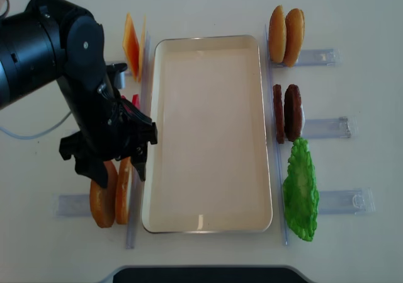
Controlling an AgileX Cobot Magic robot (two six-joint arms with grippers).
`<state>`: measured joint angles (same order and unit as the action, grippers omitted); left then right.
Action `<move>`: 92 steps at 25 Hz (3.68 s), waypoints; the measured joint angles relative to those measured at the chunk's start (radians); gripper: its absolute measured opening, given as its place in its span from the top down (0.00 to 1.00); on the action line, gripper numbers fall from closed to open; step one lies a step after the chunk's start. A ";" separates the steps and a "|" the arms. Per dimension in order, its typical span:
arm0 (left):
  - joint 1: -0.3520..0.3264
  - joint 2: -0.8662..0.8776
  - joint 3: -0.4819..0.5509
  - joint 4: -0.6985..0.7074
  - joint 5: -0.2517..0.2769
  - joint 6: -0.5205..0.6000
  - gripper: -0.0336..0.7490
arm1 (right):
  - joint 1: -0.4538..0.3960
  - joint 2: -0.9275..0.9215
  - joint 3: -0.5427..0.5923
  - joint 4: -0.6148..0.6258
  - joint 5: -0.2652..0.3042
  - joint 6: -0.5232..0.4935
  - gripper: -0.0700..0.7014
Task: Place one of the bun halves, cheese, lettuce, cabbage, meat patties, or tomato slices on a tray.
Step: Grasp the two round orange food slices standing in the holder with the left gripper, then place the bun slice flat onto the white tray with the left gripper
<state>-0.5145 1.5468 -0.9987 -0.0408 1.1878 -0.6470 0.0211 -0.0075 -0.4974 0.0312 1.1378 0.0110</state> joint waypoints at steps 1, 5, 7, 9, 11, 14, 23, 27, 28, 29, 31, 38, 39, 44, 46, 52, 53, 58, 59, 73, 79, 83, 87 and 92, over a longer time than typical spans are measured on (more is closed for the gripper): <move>0.000 0.005 -0.001 0.000 0.000 0.002 0.22 | 0.000 0.000 0.000 0.000 0.000 0.000 0.24; 0.000 0.035 -0.001 0.000 -0.003 0.007 0.22 | 0.000 0.000 0.000 0.000 0.000 0.000 0.24; 0.000 0.042 -0.001 0.000 -0.007 0.010 0.22 | 0.000 0.000 0.000 0.000 0.000 0.000 0.24; 0.000 0.046 -0.001 0.000 -0.012 0.014 0.22 | 0.000 0.000 0.000 0.000 0.000 0.000 0.24; 0.000 0.052 -0.002 0.000 -0.017 0.022 0.22 | 0.000 0.000 0.000 0.000 0.000 0.000 0.24; 0.000 0.054 -0.002 0.000 -0.020 0.026 0.22 | 0.000 0.000 0.000 0.000 0.000 0.000 0.24; 0.000 0.054 -0.002 -0.015 -0.020 0.077 0.33 | 0.000 0.000 0.000 0.000 0.000 0.000 0.24; 0.000 0.054 -0.002 -0.023 -0.020 0.094 0.40 | 0.000 0.000 0.000 0.000 0.000 0.000 0.24; 0.000 0.054 -0.002 -0.025 -0.020 0.100 0.41 | 0.000 0.000 0.000 0.000 0.000 0.000 0.24; 0.000 0.054 -0.002 -0.029 -0.020 0.103 0.42 | 0.000 0.000 0.000 0.000 0.000 0.000 0.24; 0.000 0.054 -0.002 -0.031 -0.016 0.105 0.45 | 0.000 0.000 0.000 0.000 0.000 0.000 0.24; 0.000 0.054 -0.002 -0.031 0.007 0.108 0.48 | 0.000 0.000 0.000 0.000 0.000 0.000 0.24; 0.000 0.054 -0.002 -0.031 0.007 0.108 0.48 | 0.000 0.000 0.000 0.000 0.000 0.000 0.24; 0.000 0.054 -0.002 -0.031 0.007 0.109 0.48 | 0.000 0.000 0.000 0.000 0.000 0.000 0.24; 0.000 0.054 -0.002 -0.031 0.007 0.109 0.50 | 0.000 0.000 0.000 0.000 0.000 0.000 0.24; 0.000 0.054 -0.002 -0.010 0.007 0.109 0.65 | 0.000 0.000 0.000 0.000 0.000 0.000 0.24; 0.000 0.054 -0.002 -0.008 0.007 0.109 0.68 | 0.000 0.000 0.000 0.000 0.000 0.000 0.24; 0.000 0.054 -0.002 0.013 0.019 0.109 0.77 | 0.000 0.000 0.000 0.000 0.000 0.000 0.24; 0.000 0.054 -0.002 0.018 0.020 0.115 0.79 | 0.000 0.000 0.000 0.000 0.000 0.000 0.24; 0.000 0.017 -0.002 0.021 0.022 0.149 0.80 | 0.000 0.000 0.000 0.000 0.000 0.000 0.24; -0.001 -0.107 -0.002 0.002 0.023 0.149 0.80 | 0.000 0.000 0.000 0.000 0.000 0.000 0.24; -0.002 -0.198 -0.002 0.000 0.025 0.150 0.80 | 0.000 0.000 0.000 0.000 0.000 0.000 0.24; -0.002 -0.270 -0.002 -0.001 0.028 0.150 0.80 | 0.000 0.000 0.000 0.000 0.000 0.000 0.24; -0.002 -0.309 -0.002 0.000 0.033 0.150 0.80 | 0.000 0.000 0.000 0.000 0.000 0.000 0.24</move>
<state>-0.5164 1.2376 -1.0005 -0.0406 1.2211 -0.4968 0.0211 -0.0075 -0.4974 0.0312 1.1378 0.0110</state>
